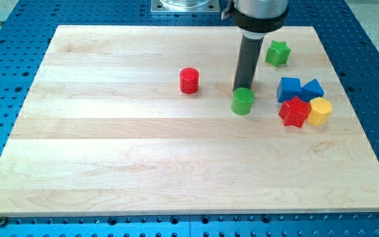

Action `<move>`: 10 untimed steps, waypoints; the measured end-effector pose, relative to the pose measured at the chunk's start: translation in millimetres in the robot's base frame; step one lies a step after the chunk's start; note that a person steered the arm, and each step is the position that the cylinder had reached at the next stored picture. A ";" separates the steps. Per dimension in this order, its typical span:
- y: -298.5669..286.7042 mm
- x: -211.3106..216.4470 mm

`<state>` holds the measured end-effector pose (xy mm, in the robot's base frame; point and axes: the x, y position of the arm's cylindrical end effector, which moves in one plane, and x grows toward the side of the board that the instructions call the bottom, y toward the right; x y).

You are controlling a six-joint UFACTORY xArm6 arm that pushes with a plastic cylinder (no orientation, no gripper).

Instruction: Move the blue blocks towards the green star

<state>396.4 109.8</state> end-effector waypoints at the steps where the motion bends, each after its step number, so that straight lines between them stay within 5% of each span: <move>1: -11.2 40.8; 3: -21.6 68.5; 5: 8.7 24.5; 7: 106.3 5.5; 8: 146.7 -50.3; 9: 228.6 -58.8; 10: 235.6 -24.6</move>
<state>371.8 345.5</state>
